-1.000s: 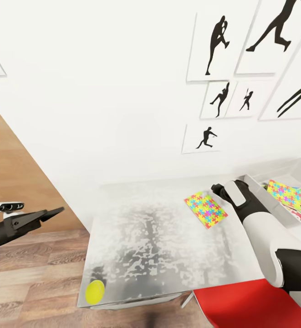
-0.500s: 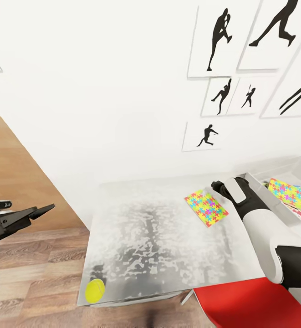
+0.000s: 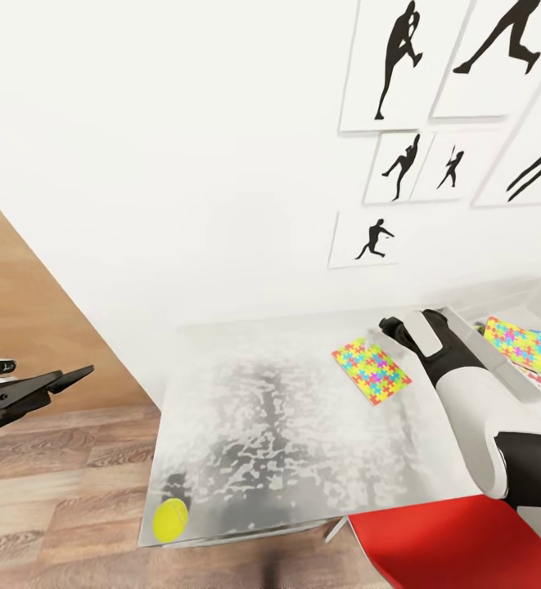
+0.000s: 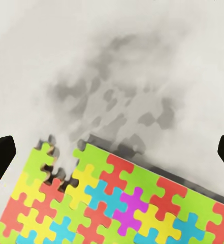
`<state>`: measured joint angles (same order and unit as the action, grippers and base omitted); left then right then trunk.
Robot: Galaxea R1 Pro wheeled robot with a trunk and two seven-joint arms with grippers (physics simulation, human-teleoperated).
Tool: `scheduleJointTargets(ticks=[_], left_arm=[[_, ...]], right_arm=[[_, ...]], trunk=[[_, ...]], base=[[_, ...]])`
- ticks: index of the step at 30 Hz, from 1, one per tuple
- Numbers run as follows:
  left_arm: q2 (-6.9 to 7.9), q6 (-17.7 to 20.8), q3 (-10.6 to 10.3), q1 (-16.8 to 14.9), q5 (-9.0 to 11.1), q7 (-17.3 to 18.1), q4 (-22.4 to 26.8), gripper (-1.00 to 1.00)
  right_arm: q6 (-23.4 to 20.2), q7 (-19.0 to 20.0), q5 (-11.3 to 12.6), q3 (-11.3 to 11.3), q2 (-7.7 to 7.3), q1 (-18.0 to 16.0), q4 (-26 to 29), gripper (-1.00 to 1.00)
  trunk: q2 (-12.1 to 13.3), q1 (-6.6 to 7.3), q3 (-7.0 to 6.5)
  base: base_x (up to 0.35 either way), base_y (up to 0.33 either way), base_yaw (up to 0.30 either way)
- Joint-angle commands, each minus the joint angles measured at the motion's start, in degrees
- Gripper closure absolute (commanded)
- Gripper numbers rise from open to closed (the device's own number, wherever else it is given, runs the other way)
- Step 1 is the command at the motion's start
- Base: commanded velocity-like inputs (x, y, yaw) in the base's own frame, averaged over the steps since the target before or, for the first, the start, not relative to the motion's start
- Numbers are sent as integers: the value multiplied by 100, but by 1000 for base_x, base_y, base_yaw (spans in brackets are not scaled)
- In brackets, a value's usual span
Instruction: Put all the toys in the child's room - the three board games (two on the bed and one on the table), the two jigsaw puzzles on the table, and the tennis ball on the table - inside the toy box on the table in the child's room.
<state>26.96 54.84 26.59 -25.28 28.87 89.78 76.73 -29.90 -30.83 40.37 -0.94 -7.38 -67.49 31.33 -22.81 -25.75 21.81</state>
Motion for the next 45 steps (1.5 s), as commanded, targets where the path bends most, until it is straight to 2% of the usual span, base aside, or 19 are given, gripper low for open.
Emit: scheduleJointTargets(ticks=[1,13,21,26,39,45], left_arm=[[2,59,1,-4,-4,22,1,-100],[11,53,97,-4,-18,22,-130,-100],[58,53,117,-4,-21,22,-184,-100],[70,52,118,-4,-21,22,-197,-100],[73,45,111,-4,-21,15,-202,-100],[73,45,110,-4,-34,14,-202,-100]], right_arm=[[-17,-37,42,-3,0,-5,9,-100],[15,-37,56,14,-17,-75,-3,-100],[84,-51,47,7,24,-66,3,-100],[290,-68,48,16,59,-49,4,-100],[362,-598,55,-23,70,-4,50,-100],[364,-998,94,-44,77,3,70,-100]], trunk=[[-11,-3,16],[-11,-3,88],[-11,-3,136],[-11,-3,165],[-11,-3,210],[-11,-3,211]], base=[[0,0,0],[0,0,0],[0,0,0],[0,0,0],[0,0,0],[0,0,0]])
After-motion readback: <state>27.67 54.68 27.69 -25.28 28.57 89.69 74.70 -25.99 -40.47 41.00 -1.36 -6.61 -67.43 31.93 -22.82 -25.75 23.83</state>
